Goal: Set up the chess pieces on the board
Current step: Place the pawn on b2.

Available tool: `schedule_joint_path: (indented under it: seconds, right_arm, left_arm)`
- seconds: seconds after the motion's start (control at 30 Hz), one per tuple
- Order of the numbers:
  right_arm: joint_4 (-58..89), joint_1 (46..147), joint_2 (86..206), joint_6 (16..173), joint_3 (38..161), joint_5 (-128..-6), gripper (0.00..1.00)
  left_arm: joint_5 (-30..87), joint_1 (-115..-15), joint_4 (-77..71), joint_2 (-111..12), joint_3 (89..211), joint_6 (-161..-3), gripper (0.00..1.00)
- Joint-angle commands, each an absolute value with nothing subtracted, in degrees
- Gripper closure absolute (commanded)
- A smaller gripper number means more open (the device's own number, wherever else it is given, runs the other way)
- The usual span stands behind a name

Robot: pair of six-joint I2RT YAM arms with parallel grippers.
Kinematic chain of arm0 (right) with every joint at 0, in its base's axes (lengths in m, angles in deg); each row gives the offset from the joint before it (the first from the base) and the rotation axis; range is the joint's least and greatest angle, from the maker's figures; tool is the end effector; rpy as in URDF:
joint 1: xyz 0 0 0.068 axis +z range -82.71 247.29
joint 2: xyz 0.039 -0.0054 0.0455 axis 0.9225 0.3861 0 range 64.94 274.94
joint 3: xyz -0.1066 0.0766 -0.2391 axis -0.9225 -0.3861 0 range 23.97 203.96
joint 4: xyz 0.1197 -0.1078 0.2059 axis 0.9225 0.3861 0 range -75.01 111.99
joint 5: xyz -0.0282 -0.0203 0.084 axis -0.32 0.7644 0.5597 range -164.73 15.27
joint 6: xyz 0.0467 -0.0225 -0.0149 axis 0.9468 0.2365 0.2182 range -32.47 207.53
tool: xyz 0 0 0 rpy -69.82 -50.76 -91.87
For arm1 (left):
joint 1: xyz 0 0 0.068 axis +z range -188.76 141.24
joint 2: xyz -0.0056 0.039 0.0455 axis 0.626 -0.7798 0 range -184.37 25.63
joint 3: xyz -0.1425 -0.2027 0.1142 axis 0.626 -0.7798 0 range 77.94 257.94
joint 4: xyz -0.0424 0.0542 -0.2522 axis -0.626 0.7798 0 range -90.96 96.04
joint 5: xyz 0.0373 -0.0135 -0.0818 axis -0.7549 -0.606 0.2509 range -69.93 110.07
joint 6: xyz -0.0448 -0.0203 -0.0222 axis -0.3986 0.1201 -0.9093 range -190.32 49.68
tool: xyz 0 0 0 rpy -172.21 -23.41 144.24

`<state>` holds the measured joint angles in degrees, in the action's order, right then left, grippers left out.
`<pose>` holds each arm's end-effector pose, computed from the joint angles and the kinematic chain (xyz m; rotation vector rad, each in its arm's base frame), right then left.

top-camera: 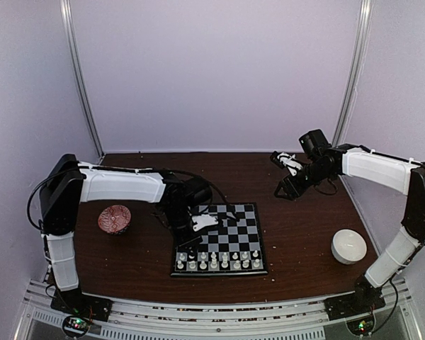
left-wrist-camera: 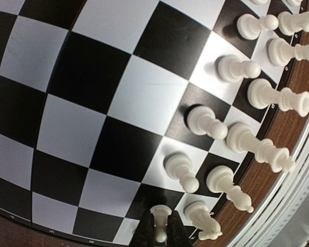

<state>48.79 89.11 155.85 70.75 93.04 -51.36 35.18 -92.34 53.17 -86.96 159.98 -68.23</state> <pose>0.3050 0.1375 0.2539 -0.9802 2.3141 0.5525 0.2139 -0.3056 0.1765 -1.4551 -2.7151 0.4302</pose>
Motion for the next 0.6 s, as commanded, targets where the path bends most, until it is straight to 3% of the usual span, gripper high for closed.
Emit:
schedule_joint_path:
  seconds: [0.0,0.57]
  right_arm:
    - [49.2,88.7,156.0,69.9,94.6,-50.8,0.42]
    - [49.3,88.8,156.0,69.9,94.6,-50.6,0.42]
  left_arm:
    - [34.7,-92.8,53.7,-88.3,160.4,-67.3,0.98]
    - [33.2,-92.8,53.7,-88.6,161.3,-67.4,0.86]
